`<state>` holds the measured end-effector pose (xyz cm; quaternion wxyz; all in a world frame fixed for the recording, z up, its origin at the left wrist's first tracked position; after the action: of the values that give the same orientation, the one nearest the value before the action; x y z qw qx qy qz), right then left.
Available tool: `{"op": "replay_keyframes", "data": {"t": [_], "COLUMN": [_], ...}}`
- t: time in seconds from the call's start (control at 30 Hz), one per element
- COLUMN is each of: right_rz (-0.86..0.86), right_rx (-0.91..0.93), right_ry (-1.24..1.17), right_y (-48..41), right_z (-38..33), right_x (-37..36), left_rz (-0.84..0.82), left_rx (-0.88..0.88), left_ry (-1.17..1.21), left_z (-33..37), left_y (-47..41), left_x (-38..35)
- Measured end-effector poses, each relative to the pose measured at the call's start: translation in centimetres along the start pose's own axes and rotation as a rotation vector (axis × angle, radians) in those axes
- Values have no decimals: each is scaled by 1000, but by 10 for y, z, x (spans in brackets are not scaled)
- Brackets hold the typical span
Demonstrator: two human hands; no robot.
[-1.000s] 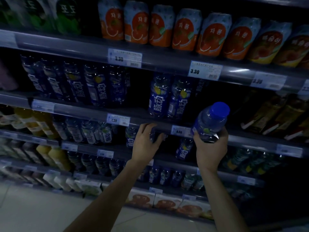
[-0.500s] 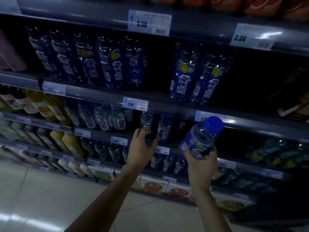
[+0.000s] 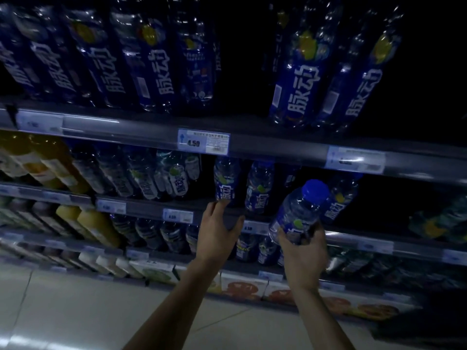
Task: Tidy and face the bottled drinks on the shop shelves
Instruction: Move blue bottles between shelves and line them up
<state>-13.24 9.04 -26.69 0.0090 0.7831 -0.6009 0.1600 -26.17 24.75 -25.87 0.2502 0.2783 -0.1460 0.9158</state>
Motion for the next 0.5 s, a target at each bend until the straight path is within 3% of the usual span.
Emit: {"op": "replay_keyframes", "data": {"t": [0.5], "right_rz": [-9], "right_rx": [-3], "right_ry": [54], "right_y": [-61], "right_z": [21], "right_x": [-44], "left_rz": [-136], "left_rx": [-135], "left_ry": [-418], "left_z": [-40], "left_y": [-28], "left_x": [-38]}}
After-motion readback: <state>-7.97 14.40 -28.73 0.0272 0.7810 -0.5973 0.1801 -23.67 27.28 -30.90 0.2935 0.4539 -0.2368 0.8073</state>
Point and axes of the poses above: each hand's wrist, its own y-axis away from the middle knuckle, its own x-axis out of the back of the hand, z = x × y, the point moved 4 cm from there along -y, towards the middle knuckle, and after that the axes turned 1 degree about y, right-handed, at the moved point
